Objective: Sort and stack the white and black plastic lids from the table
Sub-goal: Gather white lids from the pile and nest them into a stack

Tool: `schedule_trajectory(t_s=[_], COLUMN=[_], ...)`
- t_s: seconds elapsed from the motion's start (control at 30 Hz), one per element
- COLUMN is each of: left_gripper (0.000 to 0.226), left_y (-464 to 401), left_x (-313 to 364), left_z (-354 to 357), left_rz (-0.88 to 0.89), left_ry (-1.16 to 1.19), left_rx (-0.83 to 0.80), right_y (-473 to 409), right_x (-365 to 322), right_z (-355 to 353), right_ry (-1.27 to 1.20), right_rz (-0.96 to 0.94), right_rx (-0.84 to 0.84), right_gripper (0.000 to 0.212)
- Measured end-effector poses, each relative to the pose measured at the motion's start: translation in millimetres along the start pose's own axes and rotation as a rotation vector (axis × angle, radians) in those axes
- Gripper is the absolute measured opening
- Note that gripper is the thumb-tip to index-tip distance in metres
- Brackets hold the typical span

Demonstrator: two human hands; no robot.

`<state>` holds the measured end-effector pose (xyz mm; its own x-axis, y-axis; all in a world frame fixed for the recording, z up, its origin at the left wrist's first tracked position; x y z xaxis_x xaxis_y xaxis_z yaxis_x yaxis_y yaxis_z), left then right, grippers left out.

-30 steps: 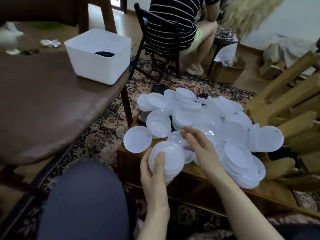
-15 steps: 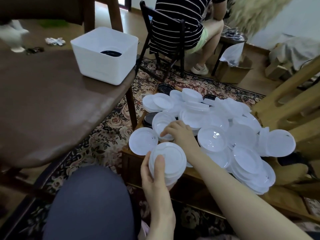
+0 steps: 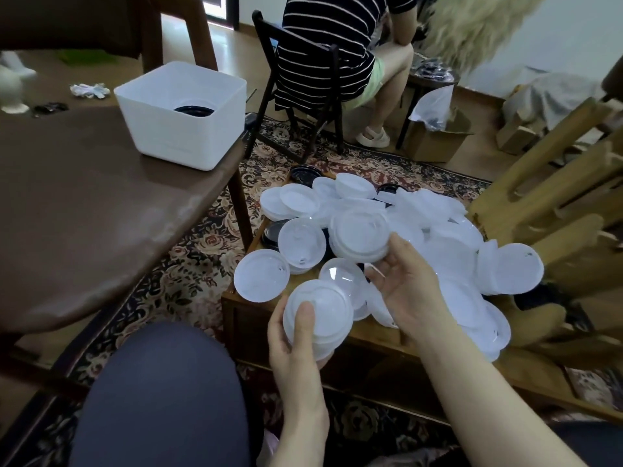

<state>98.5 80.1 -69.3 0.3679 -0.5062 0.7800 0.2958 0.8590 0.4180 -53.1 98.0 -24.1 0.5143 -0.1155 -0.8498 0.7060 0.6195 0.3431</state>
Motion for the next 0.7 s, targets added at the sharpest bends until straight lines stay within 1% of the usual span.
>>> schedule_trajectory(t_s=[0.03, 0.07, 0.17, 0.23, 0.3, 0.37, 0.43, 0.5, 0.6, 0.7], left_gripper=[0.06, 0.062, 0.072, 0.078, 0.081, 0.079, 0.078, 0.077, 0.076, 0.089], left_y=[0.7, 1.3, 4.9, 7.0, 8.8, 9.9, 11.0, 12.1, 13.1, 14.3], left_x=[-1.6, -3.3, -7.7, -10.8, -14.1, -16.6, -18.9, -20.8, -24.5, -26.7], left_z=[0.5, 1.2, 2.9, 3.7, 4.1, 5.2, 6.8, 9.1, 9.9, 8.9], left_rz=[0.005, 0.013, 0.04, 0.052, 0.057, 0.054, 0.052, 0.054, 0.042, 0.037], left_ry=[-0.01, -0.022, -0.066, -0.092, -0.115, -0.129, -0.135, -0.15, -0.158, -0.164], left_rx=[-0.012, -0.03, -0.086, -0.119, -0.15, -0.185, -0.222, -0.265, -0.294, -0.323], right_y=[7.5, 16.3, 39.8, 50.1, 54.4, 59.0, 62.6, 67.2, 72.3, 76.2], right_x=[-0.7, 0.5, 9.3, 14.0, 16.8, 17.8, 17.7, 17.2, 20.1, 27.0], right_z=[-8.2, -14.7, -29.0, -34.3, -40.2, -43.1, -44.9, -45.6, -47.1, -44.5], right_ry=[-0.097, -0.142, -0.098, -0.037, 0.041, 0.104, 0.192, 0.276, 0.376, 0.49], right_rz=[0.08, 0.147, 0.271, 0.277, 0.237, 0.196, 0.135, 0.054, -0.076, -0.157], right_rx=[-0.045, -0.083, -0.144, -0.149, -0.117, -0.05, 0.048, 0.111, 0.153, 0.18], right_gripper=[0.016, 0.021, 0.027, 0.034, 0.041, 0.046, 0.036, 0.027, 0.022, 0.025])
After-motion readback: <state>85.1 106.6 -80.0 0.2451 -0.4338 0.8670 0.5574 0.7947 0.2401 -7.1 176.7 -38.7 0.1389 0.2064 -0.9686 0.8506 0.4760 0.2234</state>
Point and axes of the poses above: each hand's wrist, its own y-axis away from the middle knuckle, its own z-axis out of the palm, x = y × z, the point moved 1 cm from there along -y, towards the middle knuckle, and after that the axes turned 6 degrees about z, right-handed, at the moved point
